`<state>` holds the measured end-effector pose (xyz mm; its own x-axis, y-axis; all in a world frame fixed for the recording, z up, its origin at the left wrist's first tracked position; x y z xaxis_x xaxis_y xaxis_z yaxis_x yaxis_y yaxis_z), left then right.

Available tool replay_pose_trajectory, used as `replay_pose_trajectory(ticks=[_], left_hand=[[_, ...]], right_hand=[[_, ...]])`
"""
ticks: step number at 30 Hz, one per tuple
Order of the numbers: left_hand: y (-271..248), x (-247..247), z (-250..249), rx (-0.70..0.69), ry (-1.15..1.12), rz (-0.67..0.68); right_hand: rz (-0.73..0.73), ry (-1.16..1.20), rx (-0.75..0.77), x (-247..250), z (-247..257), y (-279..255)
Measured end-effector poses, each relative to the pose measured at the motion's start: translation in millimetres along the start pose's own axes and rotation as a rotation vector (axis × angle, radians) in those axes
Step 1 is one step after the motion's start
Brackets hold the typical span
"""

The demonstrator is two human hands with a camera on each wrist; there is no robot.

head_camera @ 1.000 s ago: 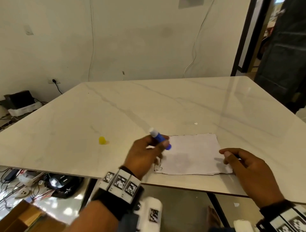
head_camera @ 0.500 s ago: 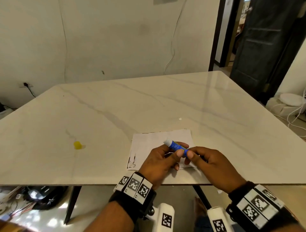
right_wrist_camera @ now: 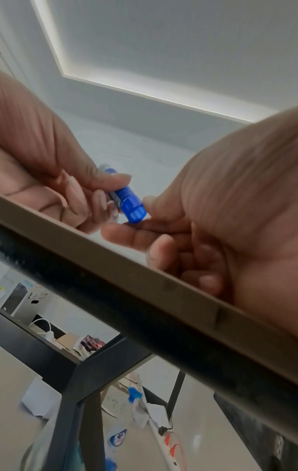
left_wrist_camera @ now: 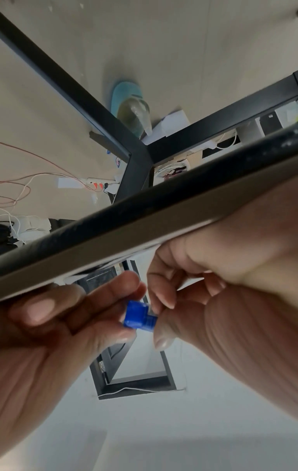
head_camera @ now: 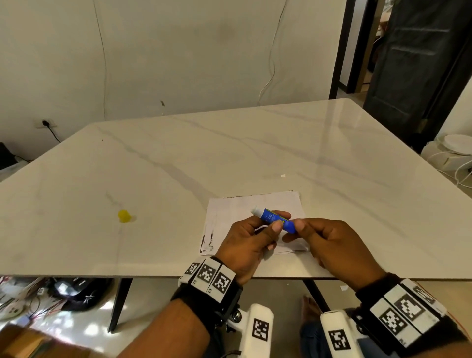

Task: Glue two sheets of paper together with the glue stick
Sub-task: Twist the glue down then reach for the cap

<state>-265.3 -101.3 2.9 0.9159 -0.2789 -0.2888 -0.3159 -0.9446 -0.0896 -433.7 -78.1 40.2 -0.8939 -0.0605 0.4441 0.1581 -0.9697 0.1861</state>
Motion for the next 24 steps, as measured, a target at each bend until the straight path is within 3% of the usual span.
replay_pose_trajectory(ticks=[9,12,17,24], left_hand=[[1.5,-2.4,2.4,-0.035,0.101,0.007],[1.7,-3.3,2.8,-0.044,0.111,0.007],[-1.2,-4.4,0.1,-0.088,0.137,0.006],[-3.4,-11.5,-2.7,-0.132,0.192,0.051]], right_hand=[[-0.059,0.148,-0.007,8.7,-6.6,2.7],[-0.054,0.113,-0.001,8.5,-10.9,2.5],[0.086,-0.062,0.063,-0.7,-7.8,-0.5],[0.016,-0.069,0.033,3.5,-15.0,-0.5]])
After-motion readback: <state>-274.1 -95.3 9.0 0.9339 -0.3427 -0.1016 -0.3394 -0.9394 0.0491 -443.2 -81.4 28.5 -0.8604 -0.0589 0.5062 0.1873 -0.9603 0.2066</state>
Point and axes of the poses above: each hand's wrist, its own y-axis towards the middle knuckle, its own x-axis out of the back of the hand, z = x × y, the point moved 5 cm from there along y, towards the middle knuckle, and after that the axes turned 6 degrees about x, right-handed, at the moved point
